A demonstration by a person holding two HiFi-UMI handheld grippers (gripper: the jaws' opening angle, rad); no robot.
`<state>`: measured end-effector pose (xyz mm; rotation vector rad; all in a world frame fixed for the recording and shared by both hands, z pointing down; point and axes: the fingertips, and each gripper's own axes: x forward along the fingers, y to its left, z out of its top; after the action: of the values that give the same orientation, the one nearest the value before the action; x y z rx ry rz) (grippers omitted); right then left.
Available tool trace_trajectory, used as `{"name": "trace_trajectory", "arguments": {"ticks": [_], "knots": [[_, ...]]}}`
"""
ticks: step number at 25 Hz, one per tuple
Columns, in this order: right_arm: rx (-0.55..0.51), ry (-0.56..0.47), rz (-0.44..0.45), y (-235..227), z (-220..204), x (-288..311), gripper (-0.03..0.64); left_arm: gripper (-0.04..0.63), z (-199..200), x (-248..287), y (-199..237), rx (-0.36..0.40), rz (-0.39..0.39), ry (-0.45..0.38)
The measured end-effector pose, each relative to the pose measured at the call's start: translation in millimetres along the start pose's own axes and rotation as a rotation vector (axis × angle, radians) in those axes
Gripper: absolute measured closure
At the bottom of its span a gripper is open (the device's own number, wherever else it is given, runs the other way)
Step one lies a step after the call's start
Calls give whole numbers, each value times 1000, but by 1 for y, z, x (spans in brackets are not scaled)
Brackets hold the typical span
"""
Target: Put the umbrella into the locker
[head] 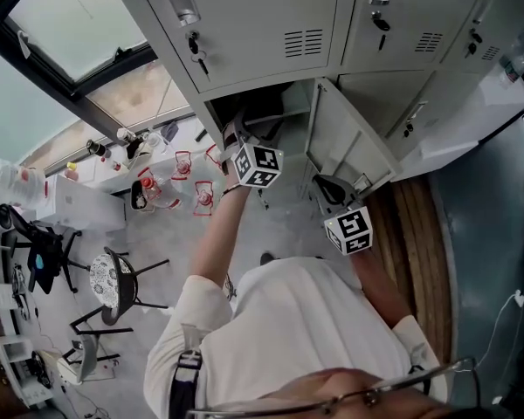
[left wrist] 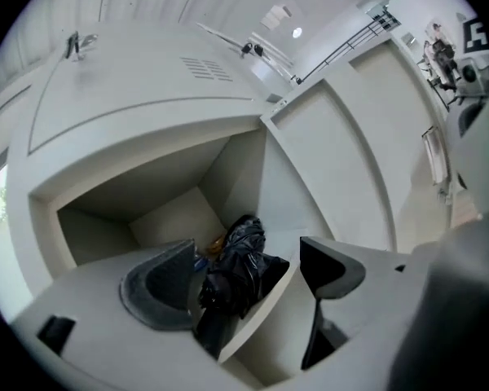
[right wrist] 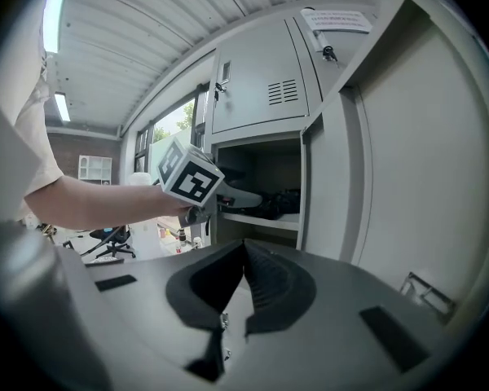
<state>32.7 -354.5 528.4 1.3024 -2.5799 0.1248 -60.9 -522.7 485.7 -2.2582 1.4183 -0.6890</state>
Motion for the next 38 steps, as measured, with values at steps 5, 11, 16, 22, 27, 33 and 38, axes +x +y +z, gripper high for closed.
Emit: {"name": "trace_trajectory", "arguments": {"ticks": [5, 11, 16, 22, 27, 33, 38], "knots": [[5, 9, 30, 12, -2, 5, 611, 193, -10, -30, -11, -15, 29, 14], [-1, 21, 53, 25, -6, 8, 611, 194, -56, -42, -21, -200, 14, 92], [7, 34, 44, 27, -10, 8, 611, 195, -83, -53, -23, -343, 4, 126], [21, 47, 22, 30, -15, 12, 611, 202, -106, -78, -48, -492, -61, 139], [41, 53, 4, 41, -16, 22, 611, 303, -111, -108, -48, -556, -93, 114], [46, 50, -31, 55, -14, 37, 611, 381, -119, -133, -39, -555, -140, 66], [45, 51, -87, 56, -13, 36, 611, 445, -134, -150, -41, -553, -196, 35]]}}
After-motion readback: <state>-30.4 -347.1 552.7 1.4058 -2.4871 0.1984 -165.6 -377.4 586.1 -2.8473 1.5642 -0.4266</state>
